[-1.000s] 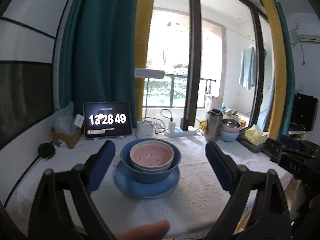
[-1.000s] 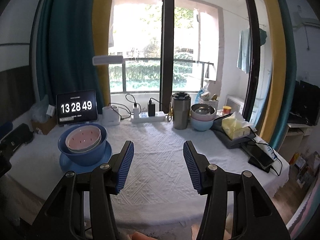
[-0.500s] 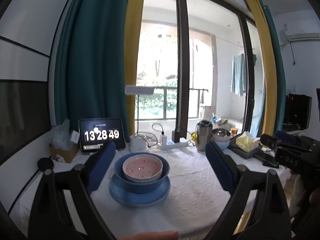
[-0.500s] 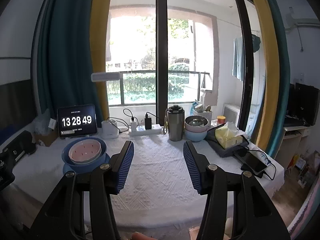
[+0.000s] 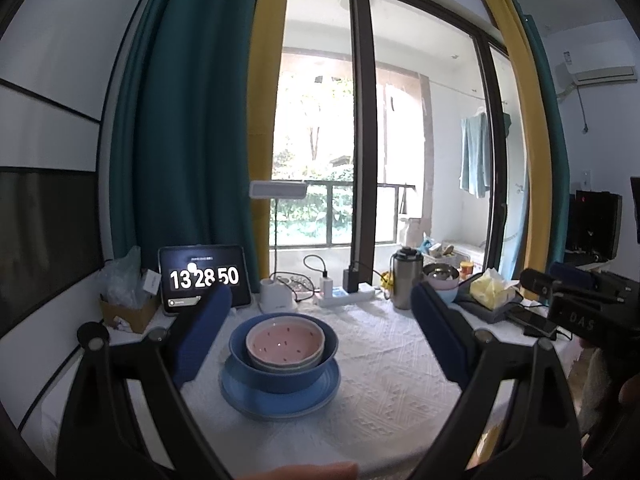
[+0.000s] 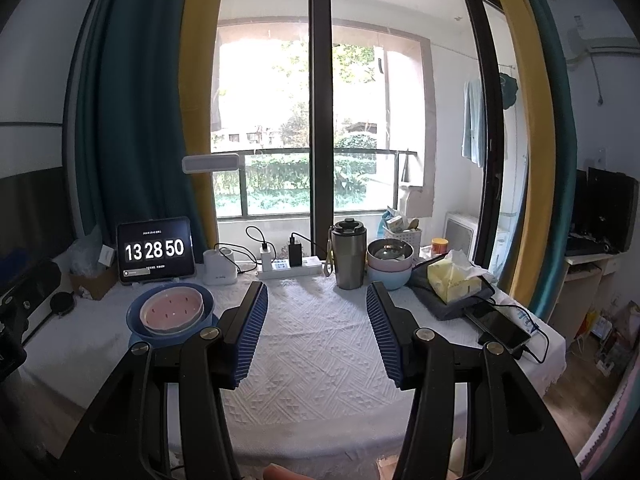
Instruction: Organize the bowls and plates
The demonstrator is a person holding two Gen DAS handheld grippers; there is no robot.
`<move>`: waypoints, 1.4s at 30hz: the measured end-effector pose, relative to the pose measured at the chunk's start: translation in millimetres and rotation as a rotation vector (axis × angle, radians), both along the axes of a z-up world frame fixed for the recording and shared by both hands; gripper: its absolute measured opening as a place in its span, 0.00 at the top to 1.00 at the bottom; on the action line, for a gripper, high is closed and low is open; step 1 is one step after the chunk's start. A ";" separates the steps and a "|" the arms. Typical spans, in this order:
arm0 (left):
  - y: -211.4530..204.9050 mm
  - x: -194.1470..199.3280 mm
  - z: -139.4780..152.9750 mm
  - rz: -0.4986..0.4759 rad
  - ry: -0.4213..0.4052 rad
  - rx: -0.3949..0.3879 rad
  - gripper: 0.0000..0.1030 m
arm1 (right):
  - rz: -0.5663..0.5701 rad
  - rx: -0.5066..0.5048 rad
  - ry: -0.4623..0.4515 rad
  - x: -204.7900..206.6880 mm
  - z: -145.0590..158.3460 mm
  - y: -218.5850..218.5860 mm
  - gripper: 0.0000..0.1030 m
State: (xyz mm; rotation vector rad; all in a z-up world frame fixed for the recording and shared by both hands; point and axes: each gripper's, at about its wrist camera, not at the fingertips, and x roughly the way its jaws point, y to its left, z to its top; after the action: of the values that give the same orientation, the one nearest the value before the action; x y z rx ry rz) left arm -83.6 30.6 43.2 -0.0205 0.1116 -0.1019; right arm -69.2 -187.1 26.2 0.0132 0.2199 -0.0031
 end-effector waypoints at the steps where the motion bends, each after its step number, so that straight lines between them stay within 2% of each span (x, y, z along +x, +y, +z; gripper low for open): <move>1: 0.1 0.0 0.0 0.000 0.000 0.000 0.10 | -0.001 0.001 -0.001 -0.2 0.3 0.0 0.47; 42: -10.3 -0.2 -1.9 -0.024 0.010 0.008 0.10 | -0.004 0.005 0.009 0.5 1.7 0.5 0.47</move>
State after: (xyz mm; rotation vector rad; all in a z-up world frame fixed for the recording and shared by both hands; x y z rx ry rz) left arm -83.8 20.2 41.3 -0.0118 0.1221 -0.1248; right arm -68.8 -186.6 27.9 0.0183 0.2294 -0.0062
